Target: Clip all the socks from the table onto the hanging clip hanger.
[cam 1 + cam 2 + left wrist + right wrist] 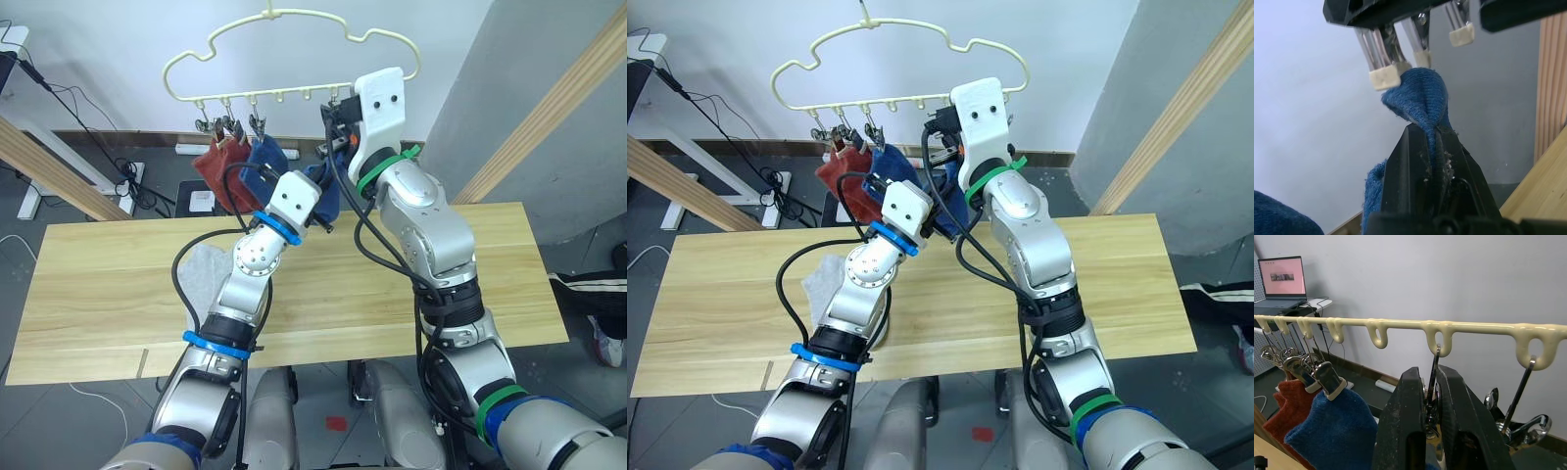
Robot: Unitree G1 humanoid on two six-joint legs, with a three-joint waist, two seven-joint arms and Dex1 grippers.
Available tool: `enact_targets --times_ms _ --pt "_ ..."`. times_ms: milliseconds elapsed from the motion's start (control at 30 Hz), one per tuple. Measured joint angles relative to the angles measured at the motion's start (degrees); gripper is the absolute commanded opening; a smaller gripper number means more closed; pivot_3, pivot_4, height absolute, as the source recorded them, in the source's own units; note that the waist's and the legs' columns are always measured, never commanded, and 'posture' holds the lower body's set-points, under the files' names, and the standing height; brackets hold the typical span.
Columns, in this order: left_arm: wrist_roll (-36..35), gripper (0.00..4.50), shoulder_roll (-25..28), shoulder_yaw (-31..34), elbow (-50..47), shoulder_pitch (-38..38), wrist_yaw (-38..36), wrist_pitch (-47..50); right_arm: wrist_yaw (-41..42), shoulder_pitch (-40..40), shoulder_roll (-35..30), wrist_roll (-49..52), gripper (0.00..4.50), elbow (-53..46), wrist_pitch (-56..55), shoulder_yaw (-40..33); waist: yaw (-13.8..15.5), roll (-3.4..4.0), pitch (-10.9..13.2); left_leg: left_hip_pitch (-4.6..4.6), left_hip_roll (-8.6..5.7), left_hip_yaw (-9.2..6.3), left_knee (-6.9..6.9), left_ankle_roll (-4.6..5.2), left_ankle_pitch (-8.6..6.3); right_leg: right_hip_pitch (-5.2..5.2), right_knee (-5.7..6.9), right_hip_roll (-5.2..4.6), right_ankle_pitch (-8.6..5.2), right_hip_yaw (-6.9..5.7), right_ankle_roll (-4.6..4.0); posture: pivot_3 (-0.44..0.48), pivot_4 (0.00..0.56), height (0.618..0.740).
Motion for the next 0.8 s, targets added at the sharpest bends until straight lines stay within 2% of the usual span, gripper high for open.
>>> enact_targets --times_ms 800 --pt "-0.40 0.00 -0.90 0.40 1.95 -3.10 0.00 -0.18 0.36 0.22 -0.52 -0.14 0.07 -0.11 0.09 0.52 0.00 0.00 0.00 0.00 -0.01 0.00 0.00 0.00 0.00 0.00 0.00 0.00 0.00 0.00 0.01 -0.095 0.387 0.740"
